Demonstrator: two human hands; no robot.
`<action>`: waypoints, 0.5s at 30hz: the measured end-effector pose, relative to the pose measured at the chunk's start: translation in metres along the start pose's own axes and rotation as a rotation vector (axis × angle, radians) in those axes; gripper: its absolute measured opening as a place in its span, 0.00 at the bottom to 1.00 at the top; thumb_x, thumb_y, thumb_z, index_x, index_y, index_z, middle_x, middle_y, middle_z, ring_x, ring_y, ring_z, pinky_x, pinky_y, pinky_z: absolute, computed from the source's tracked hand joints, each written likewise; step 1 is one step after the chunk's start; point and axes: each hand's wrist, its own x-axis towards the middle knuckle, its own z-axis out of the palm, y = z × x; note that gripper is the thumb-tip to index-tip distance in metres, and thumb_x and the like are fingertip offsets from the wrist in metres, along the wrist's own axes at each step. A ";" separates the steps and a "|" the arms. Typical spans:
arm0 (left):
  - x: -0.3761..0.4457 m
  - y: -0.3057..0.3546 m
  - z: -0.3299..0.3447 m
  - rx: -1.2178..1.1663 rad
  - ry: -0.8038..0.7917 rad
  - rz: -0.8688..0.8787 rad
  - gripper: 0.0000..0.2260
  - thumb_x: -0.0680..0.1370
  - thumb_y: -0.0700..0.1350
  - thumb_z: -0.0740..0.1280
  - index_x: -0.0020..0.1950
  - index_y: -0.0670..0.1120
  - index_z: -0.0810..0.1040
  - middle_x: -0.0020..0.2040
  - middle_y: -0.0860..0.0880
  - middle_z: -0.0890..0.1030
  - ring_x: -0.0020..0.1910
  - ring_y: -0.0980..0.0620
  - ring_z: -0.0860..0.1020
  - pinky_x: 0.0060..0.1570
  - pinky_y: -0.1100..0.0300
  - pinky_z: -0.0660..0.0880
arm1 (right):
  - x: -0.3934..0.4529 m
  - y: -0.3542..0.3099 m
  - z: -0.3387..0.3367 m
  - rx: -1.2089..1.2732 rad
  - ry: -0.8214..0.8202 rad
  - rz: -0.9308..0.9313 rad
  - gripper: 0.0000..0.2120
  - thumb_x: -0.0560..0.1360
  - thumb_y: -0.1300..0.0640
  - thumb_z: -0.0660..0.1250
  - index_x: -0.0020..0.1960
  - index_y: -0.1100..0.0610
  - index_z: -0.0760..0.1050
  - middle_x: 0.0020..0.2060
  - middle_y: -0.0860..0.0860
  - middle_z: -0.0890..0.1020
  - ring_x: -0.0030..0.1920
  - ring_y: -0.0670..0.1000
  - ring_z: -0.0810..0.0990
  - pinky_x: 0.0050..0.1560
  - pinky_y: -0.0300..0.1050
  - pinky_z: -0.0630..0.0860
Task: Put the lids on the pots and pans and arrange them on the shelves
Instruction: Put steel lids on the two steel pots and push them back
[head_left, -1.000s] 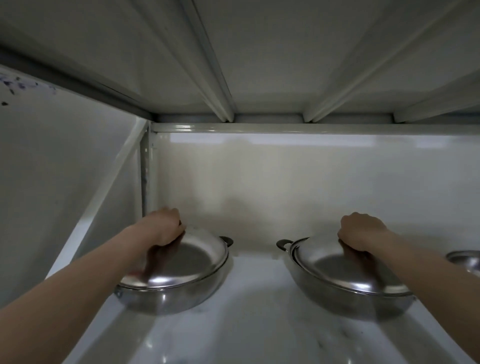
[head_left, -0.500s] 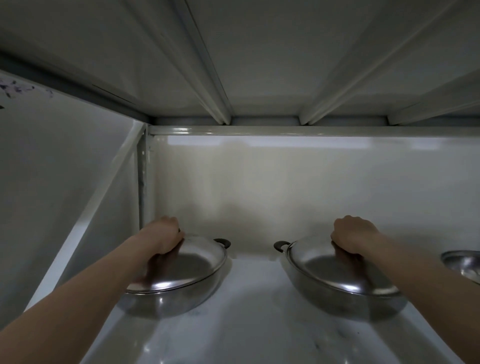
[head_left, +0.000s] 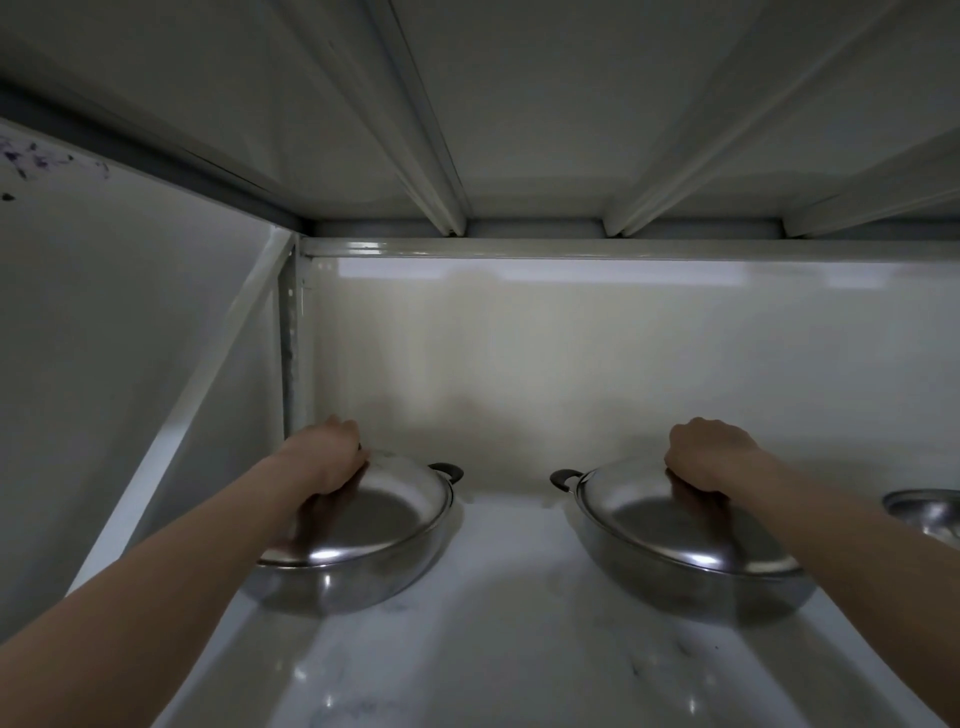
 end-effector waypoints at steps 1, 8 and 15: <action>0.000 0.001 0.001 0.008 -0.008 0.003 0.18 0.81 0.52 0.54 0.61 0.39 0.69 0.62 0.38 0.72 0.60 0.40 0.74 0.60 0.53 0.70 | 0.000 0.000 0.000 -0.002 0.000 -0.002 0.14 0.77 0.60 0.54 0.58 0.60 0.73 0.55 0.57 0.77 0.55 0.57 0.77 0.47 0.44 0.69; 0.002 0.000 0.002 0.007 -0.022 0.020 0.18 0.81 0.52 0.53 0.61 0.40 0.69 0.62 0.38 0.72 0.60 0.40 0.74 0.60 0.53 0.70 | -0.002 0.000 -0.003 0.005 -0.017 -0.009 0.15 0.77 0.58 0.54 0.60 0.60 0.72 0.58 0.58 0.75 0.57 0.58 0.75 0.50 0.46 0.70; 0.002 -0.003 0.003 -0.037 -0.019 0.039 0.17 0.80 0.54 0.56 0.58 0.43 0.71 0.59 0.40 0.74 0.57 0.42 0.75 0.58 0.53 0.71 | -0.005 -0.001 -0.006 0.018 -0.047 -0.032 0.15 0.78 0.57 0.54 0.60 0.61 0.71 0.58 0.58 0.75 0.57 0.57 0.75 0.48 0.45 0.69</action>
